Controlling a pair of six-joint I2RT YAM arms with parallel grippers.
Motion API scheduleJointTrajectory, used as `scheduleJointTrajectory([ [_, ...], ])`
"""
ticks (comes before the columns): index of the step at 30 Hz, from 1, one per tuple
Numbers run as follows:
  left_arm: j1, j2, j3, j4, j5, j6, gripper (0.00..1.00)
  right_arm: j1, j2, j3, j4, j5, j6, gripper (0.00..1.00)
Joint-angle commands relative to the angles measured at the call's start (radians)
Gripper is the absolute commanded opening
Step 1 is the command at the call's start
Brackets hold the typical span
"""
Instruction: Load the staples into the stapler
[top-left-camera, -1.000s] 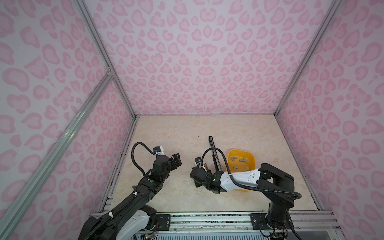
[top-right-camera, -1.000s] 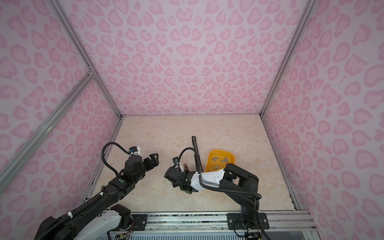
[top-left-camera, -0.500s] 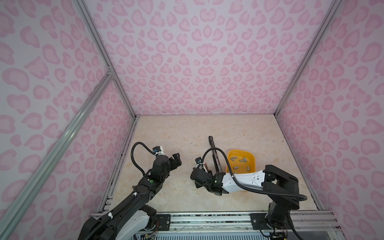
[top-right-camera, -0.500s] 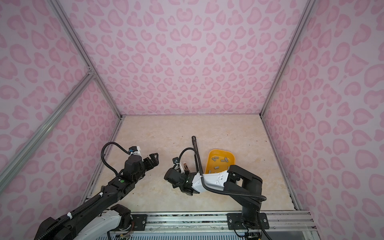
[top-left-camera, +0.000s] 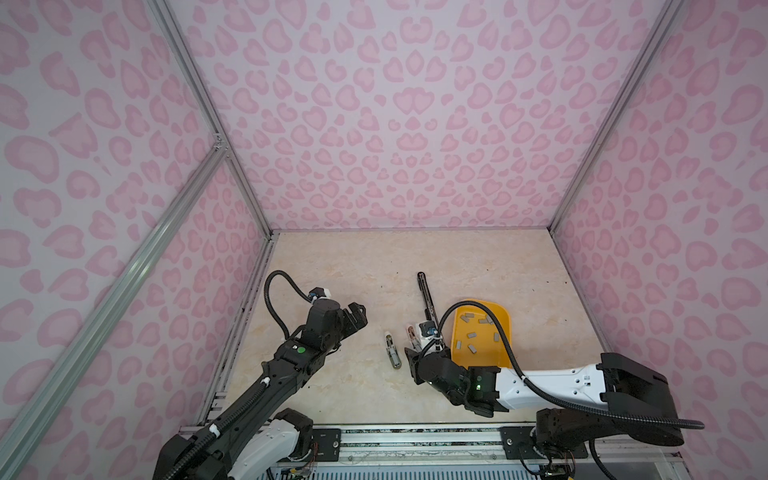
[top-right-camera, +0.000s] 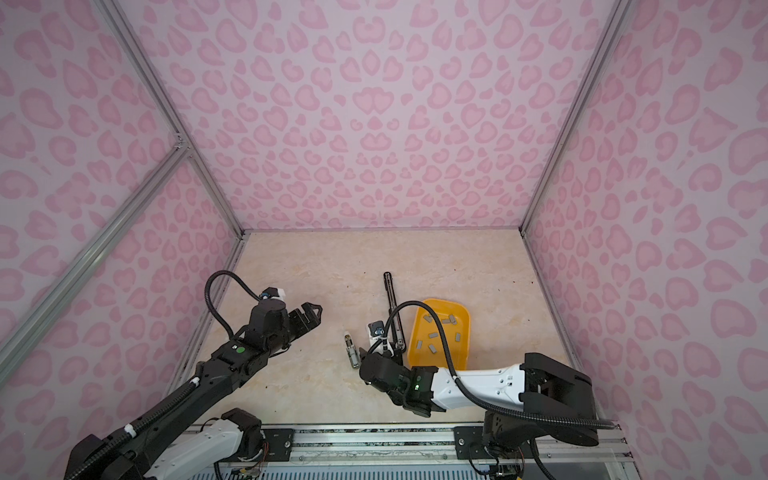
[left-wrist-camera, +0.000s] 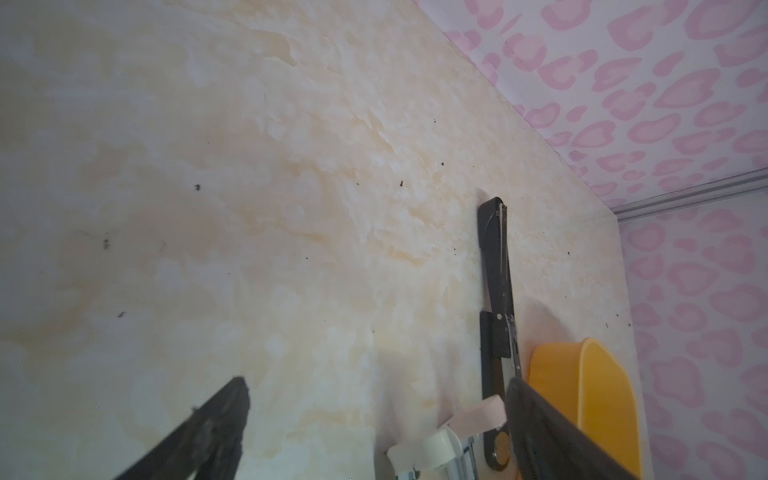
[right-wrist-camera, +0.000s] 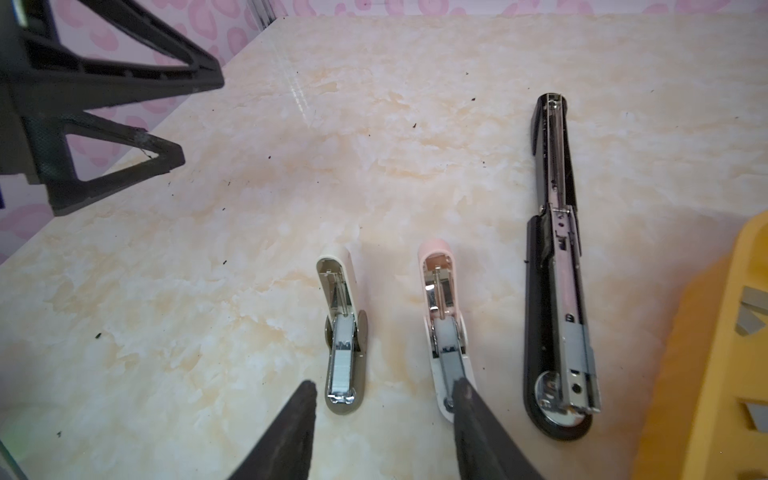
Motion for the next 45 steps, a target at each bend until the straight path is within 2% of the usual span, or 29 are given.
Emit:
scheduleJointTrajectory([
  [1,0.000,-0.029,-0.067,0.078,-0.153,0.072,0.97,0.001,0.032,-0.010,0.182,-0.040,-0.123,0.52],
  [3,0.000,-0.016,-0.045,0.059,-0.131,0.179,0.97,0.001,0.078,0.008,0.170,-0.063,-0.149,0.52],
  [6,0.000,0.019,-0.013,0.055,-0.120,0.253,0.97,0.003,0.124,-0.011,0.199,-0.095,-0.145,0.52],
  [8,0.001,0.047,0.005,0.078,-0.067,0.294,0.97,0.002,0.145,-0.044,0.241,-0.103,-0.138,0.61],
  [10,0.001,0.079,0.032,0.075,-0.020,0.313,0.97,0.000,0.170,-0.056,0.263,-0.115,-0.130,0.65],
  [14,0.001,0.124,0.027,0.148,0.044,0.324,0.97,-0.002,0.229,-0.048,0.290,-0.167,-0.152,0.66],
  [21,0.002,0.149,0.039,0.176,0.086,0.327,0.97,-0.033,0.311,-0.021,0.323,-0.277,-0.170,0.65],
  [26,0.002,0.153,0.039,0.175,0.092,0.322,0.97,-0.041,0.373,0.014,0.299,-0.272,-0.159,0.60],
  [38,0.002,0.101,0.010,0.181,0.126,0.301,0.96,-0.034,0.429,0.026,0.228,-0.239,-0.154,0.29],
  [41,0.002,0.099,0.005,0.187,0.117,0.304,0.96,-0.032,0.424,0.011,0.244,-0.247,-0.154,0.28],
  [45,0.032,0.099,-0.033,0.237,0.173,0.283,0.96,-0.027,0.436,0.027,0.242,-0.275,-0.176,0.26],
])
